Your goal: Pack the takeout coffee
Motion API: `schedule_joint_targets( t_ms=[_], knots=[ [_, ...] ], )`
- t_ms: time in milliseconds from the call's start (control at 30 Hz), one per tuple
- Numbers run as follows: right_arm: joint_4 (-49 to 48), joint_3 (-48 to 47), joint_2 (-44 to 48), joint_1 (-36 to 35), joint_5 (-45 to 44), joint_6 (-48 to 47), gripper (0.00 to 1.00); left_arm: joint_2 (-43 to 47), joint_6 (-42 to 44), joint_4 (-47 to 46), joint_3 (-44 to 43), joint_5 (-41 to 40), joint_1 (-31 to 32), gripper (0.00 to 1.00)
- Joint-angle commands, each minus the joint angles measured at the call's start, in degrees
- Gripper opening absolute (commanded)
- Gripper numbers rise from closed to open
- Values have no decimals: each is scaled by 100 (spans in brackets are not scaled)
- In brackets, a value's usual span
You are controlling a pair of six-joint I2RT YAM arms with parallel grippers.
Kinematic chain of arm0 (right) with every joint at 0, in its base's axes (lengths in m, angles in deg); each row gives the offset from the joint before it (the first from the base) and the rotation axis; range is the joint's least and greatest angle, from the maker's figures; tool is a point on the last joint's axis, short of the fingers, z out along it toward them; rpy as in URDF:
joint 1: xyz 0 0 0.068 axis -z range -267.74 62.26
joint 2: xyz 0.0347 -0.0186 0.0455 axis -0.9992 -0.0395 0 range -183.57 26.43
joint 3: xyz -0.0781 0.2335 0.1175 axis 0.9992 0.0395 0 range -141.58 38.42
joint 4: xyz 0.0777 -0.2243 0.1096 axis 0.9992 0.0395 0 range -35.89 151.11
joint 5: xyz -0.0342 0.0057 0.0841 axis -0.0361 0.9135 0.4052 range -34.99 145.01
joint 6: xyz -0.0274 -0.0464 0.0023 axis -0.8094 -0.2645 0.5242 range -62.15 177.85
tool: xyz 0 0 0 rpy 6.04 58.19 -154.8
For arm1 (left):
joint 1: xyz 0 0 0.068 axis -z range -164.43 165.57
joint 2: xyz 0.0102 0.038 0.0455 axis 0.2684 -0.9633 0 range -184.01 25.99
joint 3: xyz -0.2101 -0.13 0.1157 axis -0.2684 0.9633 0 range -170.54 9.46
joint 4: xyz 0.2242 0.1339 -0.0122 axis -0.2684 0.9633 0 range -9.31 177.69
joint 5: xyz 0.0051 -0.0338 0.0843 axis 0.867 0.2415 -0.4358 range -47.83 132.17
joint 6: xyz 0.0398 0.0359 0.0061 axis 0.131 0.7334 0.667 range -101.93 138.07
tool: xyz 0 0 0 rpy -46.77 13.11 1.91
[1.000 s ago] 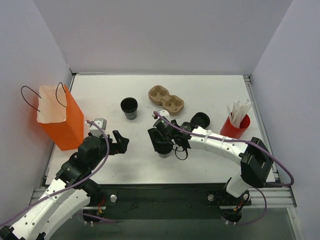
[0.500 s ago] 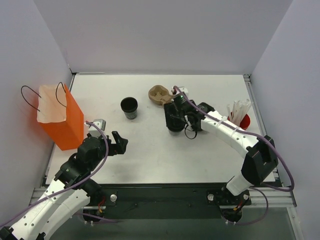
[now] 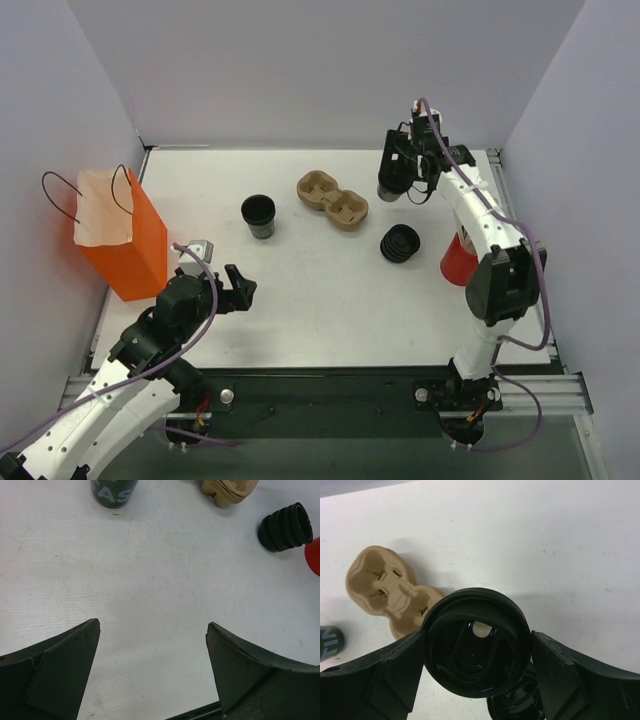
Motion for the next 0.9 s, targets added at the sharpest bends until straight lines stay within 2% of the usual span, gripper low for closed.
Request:
schedule_joint_targets(
  t_ms=[0, 300, 533, 633, 867],
  knots=[
    [244, -518, -627, 219, 391, -108, 68, 35, -53, -36, -117, -31, 55, 97],
    [270, -1020, -1533, 395, 409, -135, 68, 61, -35, -36, -117, -31, 90, 97],
    [288, -1081, -1885, 395, 409, -100, 68, 158, -97, -18, -82, -206, 187, 97],
    [297, -1116, -1929, 395, 409, -126, 72, 141, -106, -1, -82, -242, 187, 97],
    [498, -1353, -1982, 395, 401, -126, 87, 123, -97, 70, -144, -277, 187, 97]
  ],
)
